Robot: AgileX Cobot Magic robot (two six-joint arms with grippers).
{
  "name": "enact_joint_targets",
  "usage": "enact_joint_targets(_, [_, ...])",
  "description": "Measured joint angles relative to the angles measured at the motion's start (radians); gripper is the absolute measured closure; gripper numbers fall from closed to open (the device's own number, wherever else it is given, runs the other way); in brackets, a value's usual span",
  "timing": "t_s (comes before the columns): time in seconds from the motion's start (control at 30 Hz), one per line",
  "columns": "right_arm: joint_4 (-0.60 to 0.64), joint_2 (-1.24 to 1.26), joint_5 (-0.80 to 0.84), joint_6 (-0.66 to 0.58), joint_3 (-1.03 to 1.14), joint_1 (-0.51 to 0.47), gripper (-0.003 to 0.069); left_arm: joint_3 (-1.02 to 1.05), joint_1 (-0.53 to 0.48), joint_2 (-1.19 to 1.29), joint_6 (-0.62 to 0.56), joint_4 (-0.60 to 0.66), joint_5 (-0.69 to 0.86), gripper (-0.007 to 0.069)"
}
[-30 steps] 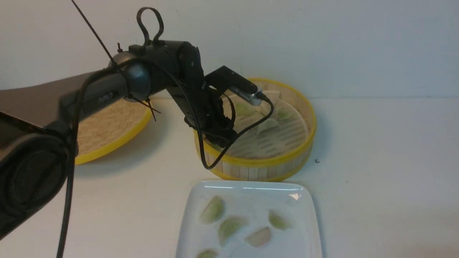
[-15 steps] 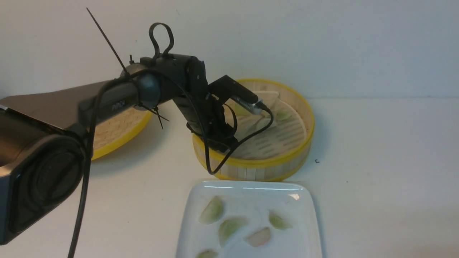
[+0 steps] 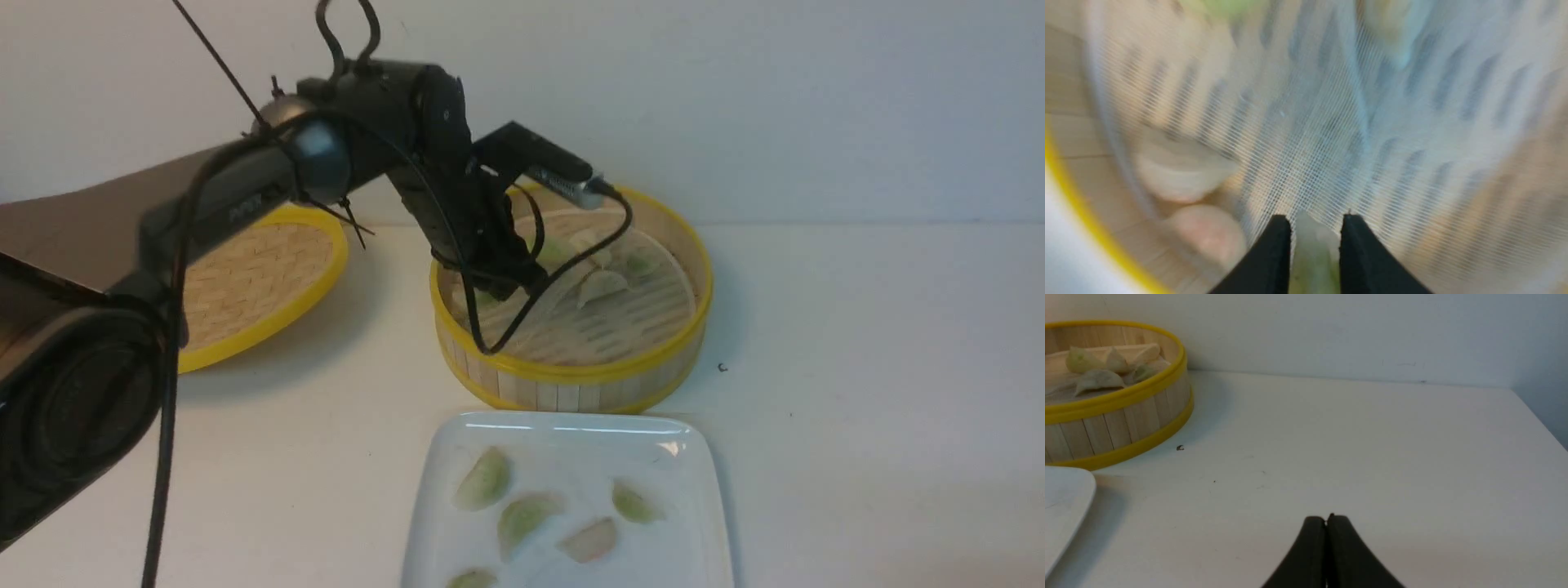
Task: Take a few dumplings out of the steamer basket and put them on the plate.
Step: Use the left arm to put the dumpling into the plate
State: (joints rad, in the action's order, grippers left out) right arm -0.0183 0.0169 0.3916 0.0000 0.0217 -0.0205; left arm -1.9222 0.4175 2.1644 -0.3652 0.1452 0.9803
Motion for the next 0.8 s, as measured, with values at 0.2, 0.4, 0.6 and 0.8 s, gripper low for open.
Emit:
enact_joint_targets(0.2, [0.0, 0.0, 0.0, 0.006, 0.0, 0.0, 0.0673, -0.087, 0.0, -0.114, 0.023, 0.046, 0.217, 0.0493])
enact_joint_targets(0.4, [-0.001, 0.0, 0.0, 0.006, 0.0, 0.0, 0.0673, -0.058, 0.002, -0.198, 0.023, 0.167, 0.251, 0.0493])
enact_joint_targets(0.6, [-0.003, 0.0, 0.001, 0.006, 0.0, 0.0, 0.0673, 0.126, 0.051, -0.245, 0.02, 0.197, 0.251, 0.0493])
enact_joint_targets(0.8, [-0.002, 0.0, -0.001, 0.006, 0.0, 0.0, 0.0673, 0.268, 0.146, -0.232, -0.012, 0.187, 0.186, 0.0493])
